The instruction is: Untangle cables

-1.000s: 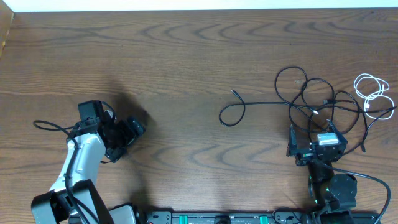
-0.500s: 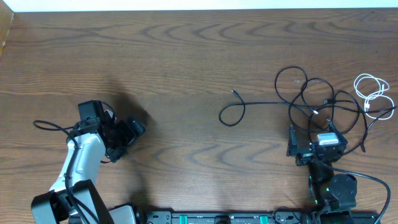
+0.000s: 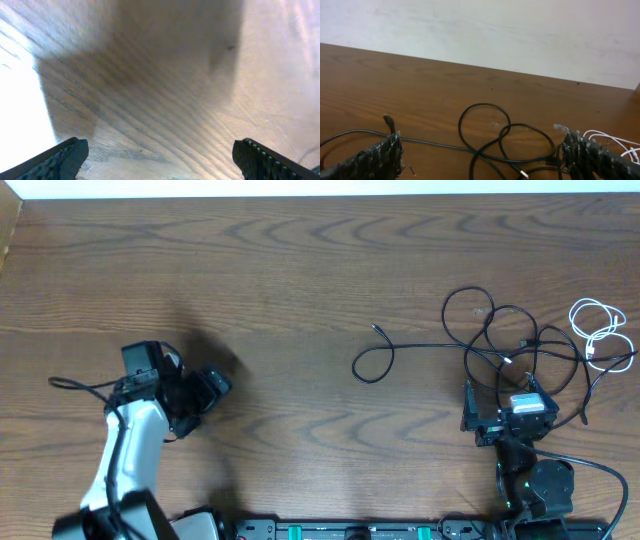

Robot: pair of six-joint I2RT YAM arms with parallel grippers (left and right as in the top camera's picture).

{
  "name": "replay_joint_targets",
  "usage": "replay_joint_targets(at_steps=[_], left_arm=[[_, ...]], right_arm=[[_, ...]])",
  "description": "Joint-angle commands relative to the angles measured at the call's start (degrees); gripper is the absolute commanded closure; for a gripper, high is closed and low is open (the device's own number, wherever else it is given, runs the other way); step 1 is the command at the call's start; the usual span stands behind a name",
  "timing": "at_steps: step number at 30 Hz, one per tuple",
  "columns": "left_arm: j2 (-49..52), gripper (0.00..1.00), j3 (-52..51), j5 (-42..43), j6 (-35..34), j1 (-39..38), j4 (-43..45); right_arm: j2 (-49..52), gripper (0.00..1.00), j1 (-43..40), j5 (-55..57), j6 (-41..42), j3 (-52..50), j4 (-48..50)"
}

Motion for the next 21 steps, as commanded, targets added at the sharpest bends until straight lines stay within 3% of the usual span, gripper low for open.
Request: replay_joint_targets(at_steps=[1,14,21], left_arm=[[-3.6,0.02,-0.4,-0.8,-0.3,0.2,0.0],[-4.1,0.02,-0.4,-0.8,-0.3,-0.2,0.0],[-4.1,0.02,-0.4,-2.1,-0.3,-5.4,0.1]], right_arm=[[-0.4,0.01,-0.2,-0.1,-0.6,-0.1,-0.3],[-0.4,0.01,-0.2,-0.1,-0.6,-0.1,-0.3],[-0.4,0.01,-0.2,-0.1,-0.6,-0.1,-0.2]])
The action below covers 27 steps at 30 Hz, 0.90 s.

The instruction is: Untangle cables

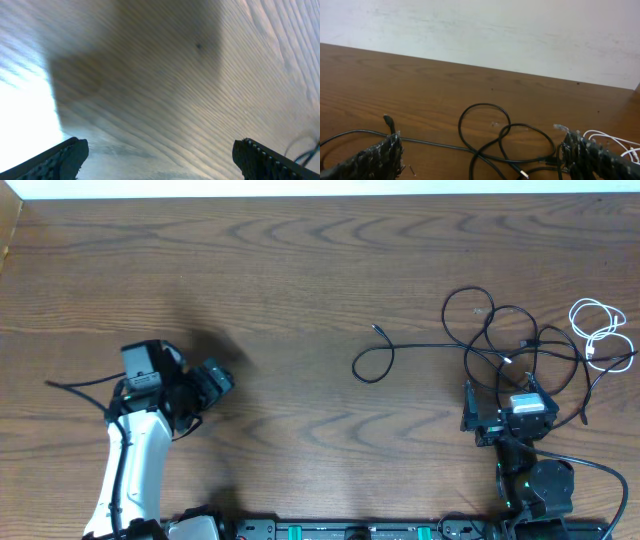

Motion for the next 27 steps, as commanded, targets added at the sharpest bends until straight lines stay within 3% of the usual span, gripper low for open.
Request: replay_joint_targets(at_steps=[1,11,19,22,27], left_arm=[[-0.1,0.02,-0.4,-3.7,-0.3,-3.1,0.0],[-0.3,0.02,-0.4,-13.3,0.3,-8.5,-0.9],[-1.8,0.02,-1.9,-20.5,0.4,-8.5,-9.8],[-2.5,0.02,-4.4,-21.1,0.3,-8.5,-7.2],[-3.4,0.02,-9.6,-21.1,0.4,-8.5,4.8]], right_arm=[[-0.4,0.01,-0.2,-0.1,-0.6,-0.1,-0.2],[-0.4,0.01,-0.2,-0.1,-0.6,-0.1,-0.2],[-0.4,0.01,-0.2,-0.1,-0.6,-0.1,-0.2],[-0.4,0.01,-0.2,-0.1,-0.6,-0.1,-0.2],[-0.4,0.01,-0.2,-0.1,-0.6,-0.1,-0.2]])
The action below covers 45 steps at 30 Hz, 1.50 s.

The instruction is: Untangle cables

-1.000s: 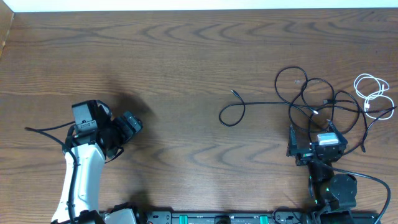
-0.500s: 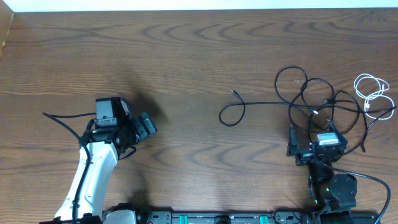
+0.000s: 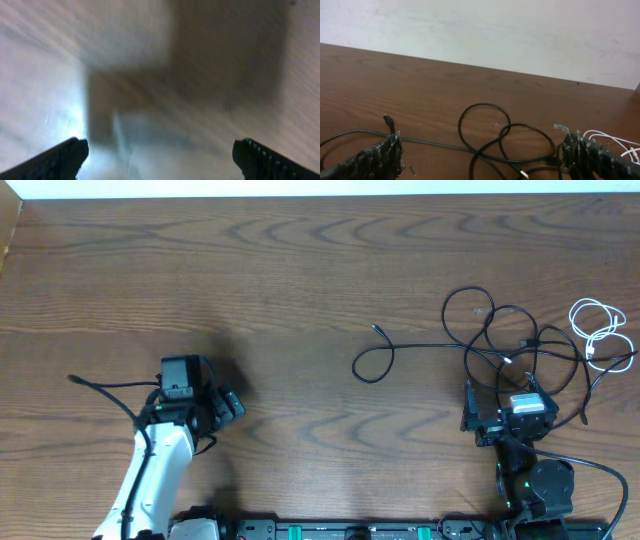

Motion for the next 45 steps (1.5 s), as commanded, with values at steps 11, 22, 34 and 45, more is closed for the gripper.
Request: replay_joint_targets(at_steps=[11,22,34,45], left_arm=[[-3.7,0.02,-12.7,5.0,3.0,-0.1,33.2],[-4.7,0.02,-23.4,6.2,4.2,-0.1,47.3],[-8.4,0.02,-30.2,5.9,5.1,-0.1,54.2],[-13.8,0.02,-31.1,5.6,7.1,-0.1,49.8]], right_arm=[[-0.4,0.01,-0.2,-0.1,-0.6,-0.1,-0.2],[-0.4,0.01,-0.2,-0.1,-0.6,-0.1,-0.2],[-0.4,0.01,-0.2,-0.1,-0.6,-0.1,-0.2],[-0.4,0.01,-0.2,-0.1,-0.6,-0.1,-0.3]])
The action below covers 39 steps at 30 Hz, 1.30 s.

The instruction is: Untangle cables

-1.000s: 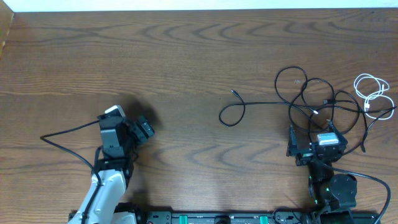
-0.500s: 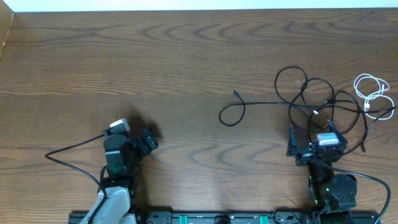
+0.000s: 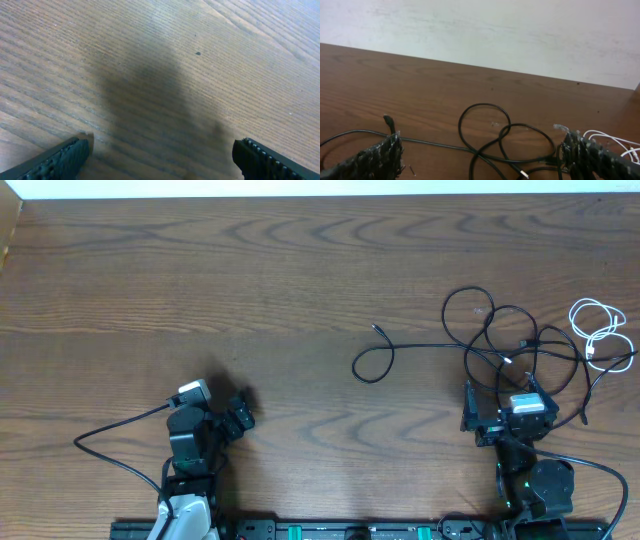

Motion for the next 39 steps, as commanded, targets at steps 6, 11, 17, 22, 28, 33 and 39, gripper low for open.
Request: replay_joint_targets(at_steps=[6,11,17,22,28,33,39], left_arm=[[-3.7,0.02,-0.9,-0.3,0.9,-0.1,-4.2],[-7.6,0.02,-0.9,-0.3,0.9,-0.1,-8.3],[-13.5,0.02,-0.9,-0.3,1.1,-0.1,-14.3],[-19.2,0.02,-0.9,-0.5,1.9,-0.1,-20.8],[-23.5,0.02,-0.9,-0.9,5.2,-0.1,-26.6],[-25.8,0.02,-0.9,-0.7,5.3,-0.1,-26.6],[-28.8,0.02,-0.9,-0.5,5.3,-0.1,-26.6]], right_arm=[[-0.4,0.01,-0.2,-0.1,-0.6,-0.1,-0.2],[-0.4,0.01,-0.2,-0.1,-0.6,-0.1,-0.3],[-0.4,0.01,-0.2,-0.1,-0.6,-0.1,-0.2],[-0.4,0.01,-0.2,-0.1,-0.6,-0.1,-0.2],[-0.4,0.01,-0.2,-0.1,-0.6,-0.1,-0.2],[-0.4,0.01,-0.2,-0.1,-0.6,-0.1,-0.2],[-0.4,0.01,-0.2,-0.1,-0.6,-0.1,-0.2]])
